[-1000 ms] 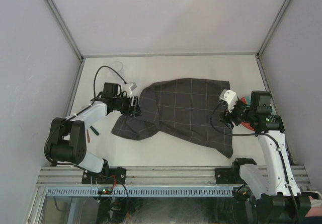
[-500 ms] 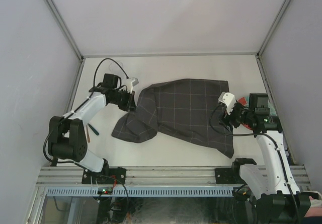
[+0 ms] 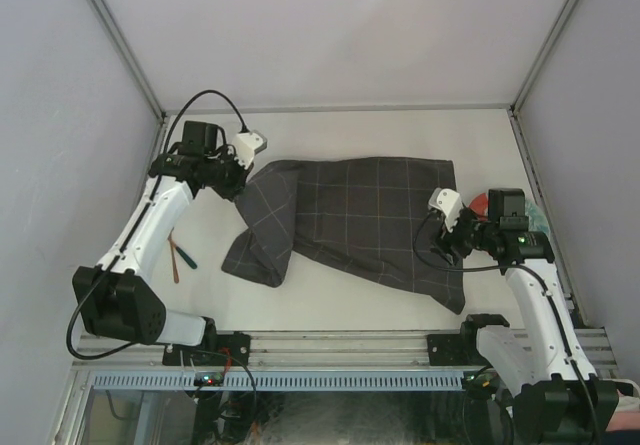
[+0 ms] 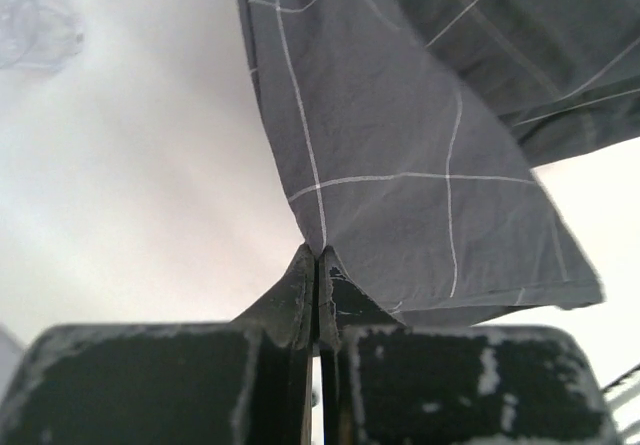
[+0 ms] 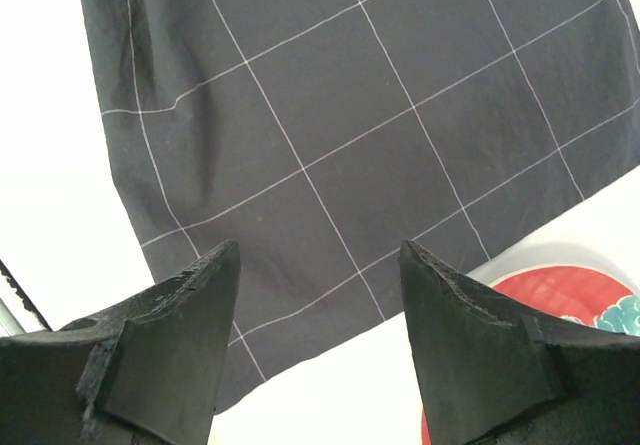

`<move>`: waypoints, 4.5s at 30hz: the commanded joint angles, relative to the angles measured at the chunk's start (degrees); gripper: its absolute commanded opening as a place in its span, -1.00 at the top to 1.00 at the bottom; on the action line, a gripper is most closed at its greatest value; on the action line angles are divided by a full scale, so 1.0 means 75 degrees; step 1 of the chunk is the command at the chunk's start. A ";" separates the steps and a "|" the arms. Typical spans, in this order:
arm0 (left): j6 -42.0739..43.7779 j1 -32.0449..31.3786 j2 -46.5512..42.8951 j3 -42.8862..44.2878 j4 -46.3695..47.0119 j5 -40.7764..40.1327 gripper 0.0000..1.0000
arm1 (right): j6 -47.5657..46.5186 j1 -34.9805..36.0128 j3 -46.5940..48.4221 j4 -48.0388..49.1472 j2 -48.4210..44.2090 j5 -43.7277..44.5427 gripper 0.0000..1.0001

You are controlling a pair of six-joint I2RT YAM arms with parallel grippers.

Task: Set the dinner table for one person
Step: Flatten out the napkin at the center of the board.

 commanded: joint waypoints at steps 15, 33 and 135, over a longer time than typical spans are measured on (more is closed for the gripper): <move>0.2577 -0.0008 0.2762 0.2752 0.2342 -0.3325 1.00 | -0.0050 0.0491 -0.0233 0.0148 0.0105 -0.0319 -0.34; 0.4357 -0.0175 0.4187 0.2468 0.4538 -0.4784 -0.04 | -0.0096 0.0699 -0.0222 -0.0062 0.0240 -0.0423 -0.39; 0.0320 -0.0652 -0.5257 -0.6040 0.1413 -0.2306 -0.22 | 0.0580 0.4297 0.1298 0.0791 0.2060 0.2051 -0.34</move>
